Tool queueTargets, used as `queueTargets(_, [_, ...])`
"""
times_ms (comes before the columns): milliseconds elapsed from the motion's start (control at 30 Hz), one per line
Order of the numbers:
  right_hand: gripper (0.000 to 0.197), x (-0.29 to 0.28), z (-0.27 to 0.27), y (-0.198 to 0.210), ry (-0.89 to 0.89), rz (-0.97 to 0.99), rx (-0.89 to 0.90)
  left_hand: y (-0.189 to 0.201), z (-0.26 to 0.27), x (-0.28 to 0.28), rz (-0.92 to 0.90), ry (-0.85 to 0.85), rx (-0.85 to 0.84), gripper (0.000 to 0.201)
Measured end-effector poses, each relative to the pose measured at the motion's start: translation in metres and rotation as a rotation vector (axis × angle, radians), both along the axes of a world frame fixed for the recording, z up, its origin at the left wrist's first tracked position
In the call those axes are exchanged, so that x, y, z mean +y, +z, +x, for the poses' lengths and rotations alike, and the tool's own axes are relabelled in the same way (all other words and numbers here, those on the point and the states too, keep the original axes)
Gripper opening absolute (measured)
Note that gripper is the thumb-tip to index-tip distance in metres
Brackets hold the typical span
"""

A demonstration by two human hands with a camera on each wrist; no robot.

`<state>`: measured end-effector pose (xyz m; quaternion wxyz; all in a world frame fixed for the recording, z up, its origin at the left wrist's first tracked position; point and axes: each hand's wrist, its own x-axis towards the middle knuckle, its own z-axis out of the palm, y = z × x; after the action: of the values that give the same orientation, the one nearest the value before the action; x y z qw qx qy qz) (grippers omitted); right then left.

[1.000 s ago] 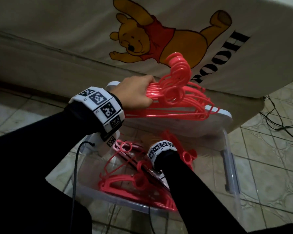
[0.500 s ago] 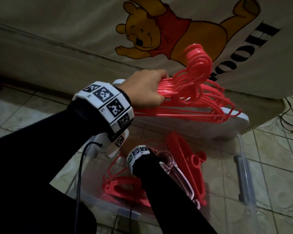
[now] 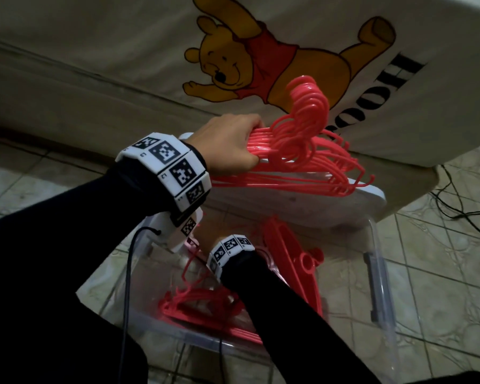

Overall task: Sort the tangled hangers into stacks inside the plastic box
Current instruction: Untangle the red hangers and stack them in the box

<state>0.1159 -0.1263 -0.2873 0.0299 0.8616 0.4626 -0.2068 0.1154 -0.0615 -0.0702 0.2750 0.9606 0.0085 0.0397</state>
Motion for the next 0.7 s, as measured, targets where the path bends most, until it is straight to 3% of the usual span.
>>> queueTargets(167, [0.037, -0.017, 0.009, 0.024, -0.221, 0.170, 0.094, 0.004, -0.003, -0.006, -0.002, -0.011, -0.012, 0.028])
queueTargets(233, [0.025, -0.025, 0.016, 0.044, -0.321, 0.233, 0.179, 0.005, -0.005, -0.007, -0.011, 0.003, -0.031, 0.028])
queueTargets(367, [0.027, -0.055, 0.020, 0.088, -0.507, 0.419, 0.301, 0.008, -0.008, -0.009, -0.100, 0.060, -0.059, 0.029])
queueTargets(467, [0.012, -0.085, 0.010, 0.110, -0.541, 0.495, 0.279, 0.011, -0.009, -0.010, -0.152, 0.083, -0.082, 0.029])
queueTargets(600, [0.014, -0.122, -0.001, 0.131, -0.519, 0.534, 0.191, 0.011, -0.009, -0.010, -0.117, 0.084, -0.093, 0.030])
queueTargets(700, [0.029, -0.145, -0.002, 0.140, -0.513, 0.604, 0.138, 0.009, -0.008, -0.008, -0.086, 0.090, -0.091, 0.029])
